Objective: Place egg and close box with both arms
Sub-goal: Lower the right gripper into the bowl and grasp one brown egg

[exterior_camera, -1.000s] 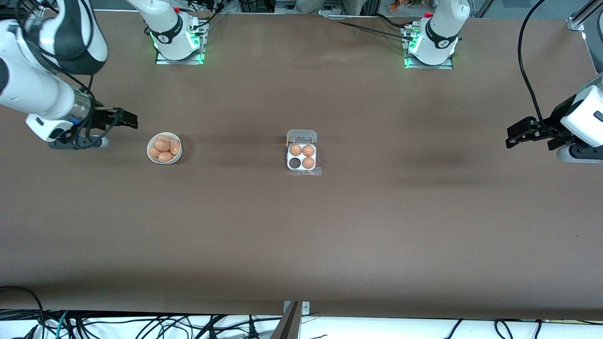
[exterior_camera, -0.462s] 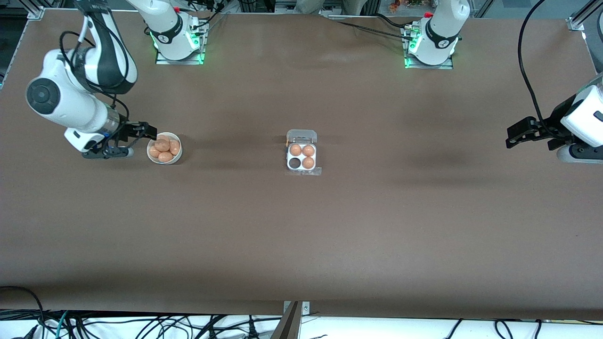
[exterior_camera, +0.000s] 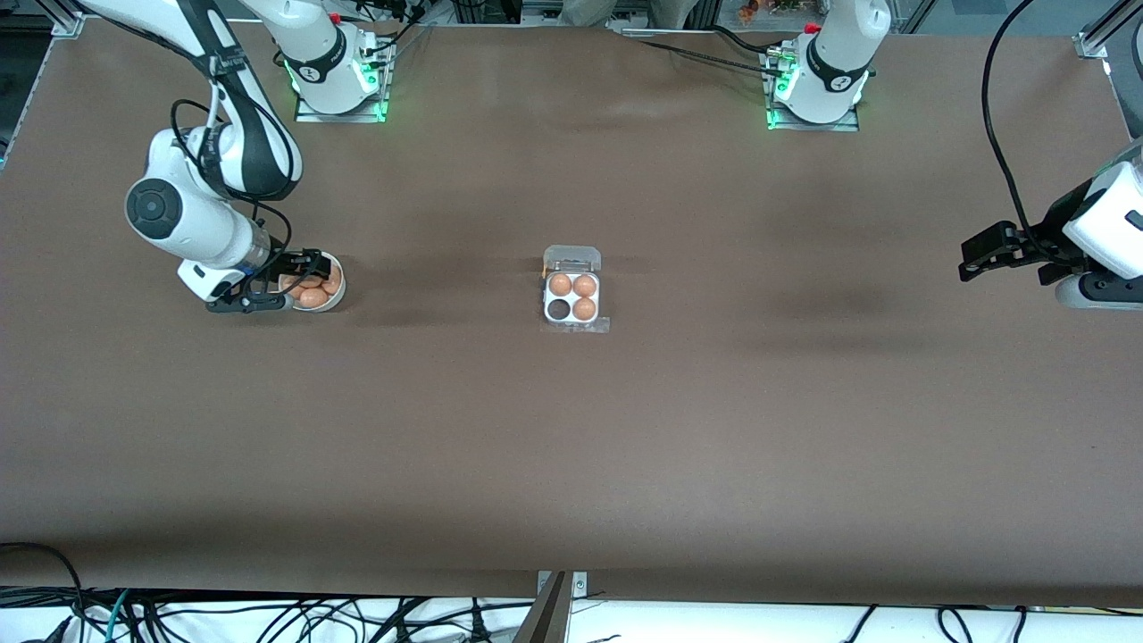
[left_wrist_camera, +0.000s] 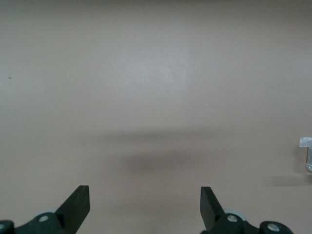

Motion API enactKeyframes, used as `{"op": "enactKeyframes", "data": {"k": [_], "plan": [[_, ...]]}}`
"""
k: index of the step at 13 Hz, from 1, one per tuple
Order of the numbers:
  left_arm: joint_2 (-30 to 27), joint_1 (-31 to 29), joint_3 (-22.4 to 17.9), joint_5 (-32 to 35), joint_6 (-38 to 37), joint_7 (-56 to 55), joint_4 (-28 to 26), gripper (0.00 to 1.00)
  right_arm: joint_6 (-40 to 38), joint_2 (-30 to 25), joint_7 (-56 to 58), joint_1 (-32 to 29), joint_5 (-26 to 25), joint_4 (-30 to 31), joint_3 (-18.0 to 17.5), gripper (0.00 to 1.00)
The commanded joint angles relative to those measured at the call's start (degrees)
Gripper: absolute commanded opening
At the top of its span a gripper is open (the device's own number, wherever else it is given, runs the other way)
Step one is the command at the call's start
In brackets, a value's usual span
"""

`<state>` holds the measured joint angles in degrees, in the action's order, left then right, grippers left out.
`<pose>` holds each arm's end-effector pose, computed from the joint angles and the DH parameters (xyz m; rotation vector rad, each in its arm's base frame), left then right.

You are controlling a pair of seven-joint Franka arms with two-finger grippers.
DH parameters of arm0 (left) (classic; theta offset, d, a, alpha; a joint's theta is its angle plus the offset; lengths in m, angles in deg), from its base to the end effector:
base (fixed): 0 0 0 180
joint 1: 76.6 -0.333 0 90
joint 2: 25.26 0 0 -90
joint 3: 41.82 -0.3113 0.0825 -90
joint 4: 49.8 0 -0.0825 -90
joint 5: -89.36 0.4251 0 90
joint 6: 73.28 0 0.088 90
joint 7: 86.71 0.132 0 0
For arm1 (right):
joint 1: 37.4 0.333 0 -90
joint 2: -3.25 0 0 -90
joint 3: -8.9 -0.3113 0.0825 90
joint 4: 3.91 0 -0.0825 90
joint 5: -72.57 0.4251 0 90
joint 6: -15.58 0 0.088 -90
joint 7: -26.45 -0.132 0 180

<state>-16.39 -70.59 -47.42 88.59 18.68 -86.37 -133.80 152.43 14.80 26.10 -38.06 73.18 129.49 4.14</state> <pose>0.6439 -0.0104 0.5560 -3.1398 0.0213 0.0238 0.5220 0.0394 0.1781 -3.1146 -0.0883 0.2209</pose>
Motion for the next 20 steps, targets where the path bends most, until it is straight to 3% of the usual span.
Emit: {"op": "enactKeyframes", "data": {"k": [1,3,4,5,7,8,13,14,17,20], "plan": [[0.71,-0.20,-0.19,-0.89,-0.73,1.15,1.82,1.00,2.02,-1.01,-0.53,-0.57,0.36,2.13,-0.51,0.99],[0.62,-0.20,-0.19,-0.89,-0.73,1.15,1.82,1.00,2.02,-0.66,-0.53,-0.57,0.27,2.13,-0.51,0.93],[0.71,-0.20,-0.19,-0.89,-0.73,1.07,1.91,1.00,2.10,-0.57,-0.36,-0.57,0.27,2.13,-0.42,0.84],[0.62,-0.20,-0.19,-0.89,-0.73,0.98,1.91,1.00,2.10,-0.57,0.25,-0.66,0.27,1.95,-0.42,0.66],[0.62,-0.20,-0.19,-0.89,-0.73,1.07,1.91,1.00,2.10,-0.48,0.44,-0.66,0.27,1.86,-0.34,0.18],[0.62,-0.20,-0.19,-0.89,-0.73,1.15,1.91,1.00,2.02,-0.48,0.61,-0.66,0.27,1.78,-0.33,0.00],[0.71,-0.29,-0.19,-0.80,-0.73,1.33,1.82,1.00,1.40,-1.27,0.44,-0.66,0.27,0.55,-0.33,0.00],[0.71,-0.29,-0.19,-0.80,-0.73,1.33,1.82,1.00,-1.56,-2.58,0.18,-0.66,0.36,-1.11,-0.33,0.00],[0.71,-0.20,-0.19,-0.80,-0.73,1.33,1.82,1.00,-25.23,-3.21,-0.53,-0.66,0.36,-17.32,-0.25,0.00],[0.80,-0.20,-0.19,-0.89,-0.73,1.33,1.73,1.00,-42.14,-3.21,-0.44,-0.66,0.36,-32.63,0.54,0.00]]}}
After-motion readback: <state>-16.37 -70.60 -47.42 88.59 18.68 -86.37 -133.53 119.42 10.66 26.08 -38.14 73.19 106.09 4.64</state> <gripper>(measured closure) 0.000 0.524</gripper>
